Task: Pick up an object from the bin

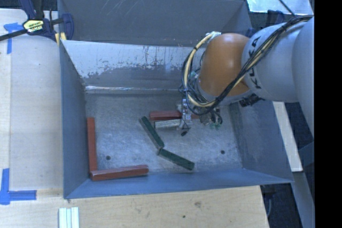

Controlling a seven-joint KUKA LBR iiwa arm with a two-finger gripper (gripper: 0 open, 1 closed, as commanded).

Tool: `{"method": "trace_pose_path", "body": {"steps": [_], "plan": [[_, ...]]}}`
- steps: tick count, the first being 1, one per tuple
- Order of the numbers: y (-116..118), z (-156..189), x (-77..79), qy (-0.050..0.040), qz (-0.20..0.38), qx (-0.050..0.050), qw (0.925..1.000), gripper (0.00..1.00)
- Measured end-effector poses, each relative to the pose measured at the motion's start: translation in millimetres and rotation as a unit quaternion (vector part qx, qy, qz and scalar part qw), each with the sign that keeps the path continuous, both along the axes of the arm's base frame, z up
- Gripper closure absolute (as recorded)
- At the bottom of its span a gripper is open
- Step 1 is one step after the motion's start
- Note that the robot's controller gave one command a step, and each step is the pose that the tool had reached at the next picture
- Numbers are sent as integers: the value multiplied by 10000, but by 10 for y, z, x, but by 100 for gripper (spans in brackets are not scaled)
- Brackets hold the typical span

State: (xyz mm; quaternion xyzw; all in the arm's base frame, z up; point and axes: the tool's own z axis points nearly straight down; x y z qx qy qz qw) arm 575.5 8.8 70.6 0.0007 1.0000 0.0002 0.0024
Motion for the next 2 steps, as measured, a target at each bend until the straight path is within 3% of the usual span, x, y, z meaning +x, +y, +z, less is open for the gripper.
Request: {"method": "trace_pose_path", "body": {"steps": [1,2], "plan": [[921,13,-53,-4,415,21,9991,100],[866,1412,-81,-36,755,-1,9971,100]]}}
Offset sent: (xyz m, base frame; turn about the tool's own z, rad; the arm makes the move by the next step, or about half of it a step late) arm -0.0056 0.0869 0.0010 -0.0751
